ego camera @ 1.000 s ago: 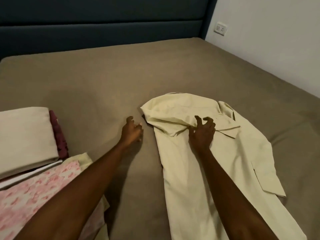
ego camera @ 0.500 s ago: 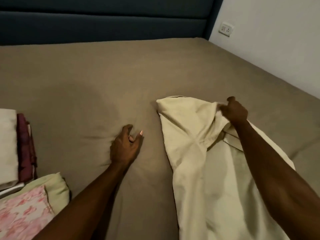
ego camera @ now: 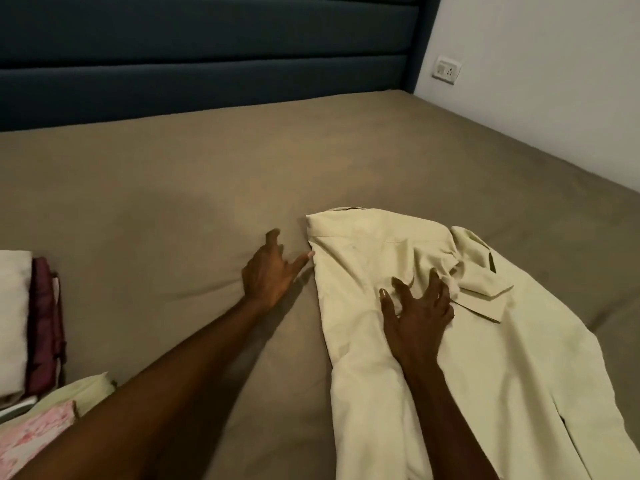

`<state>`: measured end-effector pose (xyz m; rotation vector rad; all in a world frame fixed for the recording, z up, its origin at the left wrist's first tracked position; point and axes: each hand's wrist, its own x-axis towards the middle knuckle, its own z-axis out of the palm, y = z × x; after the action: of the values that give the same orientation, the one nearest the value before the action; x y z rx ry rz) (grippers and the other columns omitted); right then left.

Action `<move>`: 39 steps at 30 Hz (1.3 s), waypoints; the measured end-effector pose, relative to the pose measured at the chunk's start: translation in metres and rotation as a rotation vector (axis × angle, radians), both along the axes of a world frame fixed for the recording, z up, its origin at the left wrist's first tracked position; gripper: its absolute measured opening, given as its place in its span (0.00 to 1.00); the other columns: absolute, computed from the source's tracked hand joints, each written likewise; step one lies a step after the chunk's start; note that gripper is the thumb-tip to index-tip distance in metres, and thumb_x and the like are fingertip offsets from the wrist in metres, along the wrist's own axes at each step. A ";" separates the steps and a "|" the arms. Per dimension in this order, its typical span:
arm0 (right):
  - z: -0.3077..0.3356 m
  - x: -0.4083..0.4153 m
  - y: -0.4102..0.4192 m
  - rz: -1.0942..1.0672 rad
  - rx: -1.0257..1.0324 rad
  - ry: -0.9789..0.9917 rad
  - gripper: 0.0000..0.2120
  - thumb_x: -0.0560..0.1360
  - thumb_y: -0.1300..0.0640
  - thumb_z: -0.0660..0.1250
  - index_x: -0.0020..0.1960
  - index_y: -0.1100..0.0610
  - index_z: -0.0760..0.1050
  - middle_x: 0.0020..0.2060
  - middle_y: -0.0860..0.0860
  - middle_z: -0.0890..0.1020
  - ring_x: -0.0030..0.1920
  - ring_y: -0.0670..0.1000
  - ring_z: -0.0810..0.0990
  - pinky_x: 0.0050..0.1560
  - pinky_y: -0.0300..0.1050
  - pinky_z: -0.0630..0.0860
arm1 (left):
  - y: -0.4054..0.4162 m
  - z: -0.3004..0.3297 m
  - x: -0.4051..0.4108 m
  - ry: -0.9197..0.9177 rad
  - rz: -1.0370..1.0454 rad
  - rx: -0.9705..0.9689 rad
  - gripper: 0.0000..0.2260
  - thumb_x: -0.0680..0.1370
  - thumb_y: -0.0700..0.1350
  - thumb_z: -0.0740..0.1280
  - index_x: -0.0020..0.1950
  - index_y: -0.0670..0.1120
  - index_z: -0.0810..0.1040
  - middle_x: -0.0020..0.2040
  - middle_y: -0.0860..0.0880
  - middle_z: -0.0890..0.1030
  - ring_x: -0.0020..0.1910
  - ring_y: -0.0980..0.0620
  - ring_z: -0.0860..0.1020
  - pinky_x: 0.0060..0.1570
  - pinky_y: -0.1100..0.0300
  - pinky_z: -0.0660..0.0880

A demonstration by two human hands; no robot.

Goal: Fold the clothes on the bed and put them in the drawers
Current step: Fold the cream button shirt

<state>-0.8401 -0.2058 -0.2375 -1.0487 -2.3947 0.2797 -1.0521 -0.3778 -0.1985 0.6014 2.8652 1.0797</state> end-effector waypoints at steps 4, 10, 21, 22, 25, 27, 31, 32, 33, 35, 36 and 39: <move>-0.010 0.003 0.004 0.045 -0.103 0.298 0.25 0.77 0.37 0.66 0.72 0.43 0.76 0.82 0.54 0.55 0.82 0.58 0.53 0.78 0.63 0.55 | 0.060 0.005 -0.033 -0.086 -0.117 0.054 0.41 0.70 0.73 0.69 0.75 0.51 0.65 0.62 0.47 0.82 0.61 0.41 0.80 0.57 0.47 0.77; -0.018 0.012 0.016 0.090 -0.144 0.607 0.32 0.71 0.46 0.78 0.73 0.51 0.76 0.83 0.53 0.52 0.83 0.55 0.52 0.78 0.65 0.61 | 0.093 0.007 -0.085 0.005 0.011 0.012 0.13 0.77 0.53 0.74 0.53 0.44 0.81 0.54 0.44 0.84 0.54 0.41 0.81 0.46 0.55 0.71; -0.023 0.013 0.015 0.006 -0.300 0.535 0.51 0.66 0.35 0.79 0.81 0.54 0.62 0.83 0.56 0.54 0.83 0.55 0.52 0.80 0.55 0.58 | 0.025 0.013 0.054 -0.611 0.025 0.602 0.41 0.78 0.54 0.74 0.83 0.47 0.53 0.76 0.51 0.68 0.74 0.52 0.69 0.68 0.57 0.70; -0.019 0.013 0.016 -0.003 -0.335 0.517 0.52 0.66 0.33 0.77 0.82 0.53 0.61 0.83 0.56 0.55 0.83 0.54 0.52 0.80 0.54 0.57 | 0.007 0.011 0.086 -0.648 -0.007 0.657 0.42 0.78 0.54 0.74 0.84 0.50 0.52 0.80 0.52 0.63 0.76 0.55 0.65 0.71 0.57 0.67; 0.004 0.023 0.014 -0.005 -0.413 0.507 0.49 0.68 0.37 0.76 0.81 0.55 0.61 0.80 0.57 0.60 0.81 0.56 0.58 0.79 0.59 0.60 | -0.058 0.001 0.169 -0.682 -0.062 0.707 0.39 0.78 0.55 0.73 0.83 0.55 0.55 0.82 0.55 0.60 0.78 0.58 0.63 0.77 0.55 0.63; 0.018 0.039 -0.001 0.063 -0.351 0.492 0.39 0.71 0.48 0.77 0.77 0.57 0.66 0.76 0.58 0.66 0.77 0.59 0.66 0.73 0.62 0.68 | -0.105 0.002 0.219 -0.684 -0.117 0.668 0.33 0.79 0.54 0.72 0.82 0.58 0.60 0.79 0.61 0.64 0.76 0.62 0.65 0.74 0.57 0.65; 0.034 0.107 -0.086 0.056 -0.394 0.472 0.19 0.73 0.59 0.73 0.63 0.56 0.76 0.60 0.52 0.76 0.58 0.55 0.79 0.58 0.57 0.79 | -0.164 -0.004 0.295 -0.442 -0.334 0.371 0.23 0.81 0.59 0.68 0.76 0.66 0.69 0.77 0.69 0.61 0.76 0.69 0.59 0.75 0.59 0.62; 0.037 0.130 -0.111 0.013 -0.438 0.435 0.13 0.74 0.60 0.73 0.58 0.55 0.78 0.54 0.50 0.79 0.52 0.53 0.80 0.54 0.55 0.80 | -0.163 -0.005 0.302 -0.401 -0.347 0.324 0.21 0.81 0.59 0.67 0.75 0.66 0.70 0.78 0.67 0.60 0.77 0.69 0.56 0.75 0.60 0.60; 0.041 0.156 -0.137 -0.031 -0.491 0.365 0.08 0.75 0.58 0.72 0.53 0.54 0.78 0.48 0.48 0.82 0.48 0.52 0.81 0.51 0.53 0.80 | -0.164 -0.002 0.310 -0.382 -0.338 0.302 0.20 0.82 0.59 0.65 0.75 0.64 0.70 0.80 0.64 0.59 0.78 0.68 0.55 0.76 0.59 0.59; 0.048 0.200 -0.175 -0.063 -0.572 0.187 0.04 0.76 0.53 0.71 0.45 0.51 0.77 0.39 0.45 0.82 0.43 0.50 0.82 0.47 0.50 0.79 | -0.159 -0.003 0.321 -0.366 -0.294 0.287 0.24 0.84 0.60 0.61 0.80 0.60 0.64 0.82 0.60 0.56 0.80 0.64 0.53 0.78 0.58 0.56; 0.052 0.219 -0.191 -0.059 -0.590 0.101 0.06 0.77 0.50 0.70 0.44 0.51 0.76 0.38 0.44 0.81 0.42 0.49 0.81 0.46 0.50 0.79 | -0.159 -0.004 0.328 -0.354 -0.279 0.268 0.28 0.84 0.61 0.59 0.82 0.58 0.58 0.83 0.59 0.53 0.80 0.63 0.51 0.79 0.57 0.53; 0.061 0.246 -0.212 -0.069 -0.784 -0.041 0.14 0.75 0.43 0.72 0.40 0.52 0.76 0.34 0.45 0.82 0.38 0.48 0.81 0.39 0.45 0.74 | -0.158 -0.010 0.341 -0.322 -0.334 0.195 0.30 0.84 0.63 0.54 0.84 0.60 0.47 0.83 0.60 0.47 0.80 0.63 0.46 0.80 0.57 0.46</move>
<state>-0.5943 -0.4183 -0.1764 -1.4565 -2.3019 1.2480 -0.7112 -0.5362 -0.2083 0.7973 2.3046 1.2680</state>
